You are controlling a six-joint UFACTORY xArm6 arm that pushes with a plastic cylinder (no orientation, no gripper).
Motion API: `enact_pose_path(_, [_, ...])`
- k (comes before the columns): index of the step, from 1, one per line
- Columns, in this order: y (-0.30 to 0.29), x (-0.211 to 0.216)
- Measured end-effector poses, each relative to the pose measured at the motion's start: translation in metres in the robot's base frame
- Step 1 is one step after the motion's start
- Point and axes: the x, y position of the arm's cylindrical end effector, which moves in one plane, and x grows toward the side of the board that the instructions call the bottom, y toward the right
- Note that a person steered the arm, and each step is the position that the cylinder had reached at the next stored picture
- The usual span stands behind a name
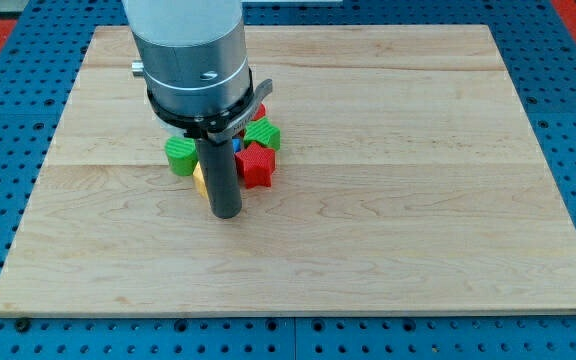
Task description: Nudge the blocks up a bit
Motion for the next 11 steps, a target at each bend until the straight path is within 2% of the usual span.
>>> enact_pose_path(1, [0.001, -0.005])
enact_pose_path(2, [-0.001, 0.018])
enact_pose_path(4, [0.003, 0.038])
enact_pose_path(6, [-0.006, 0.043])
enact_pose_path(7, [-0.024, 0.028])
enact_pose_path(9, [-0.021, -0.010])
enact_pose_path(10, [0.022, -0.060])
enact_pose_path(11, [0.024, -0.095])
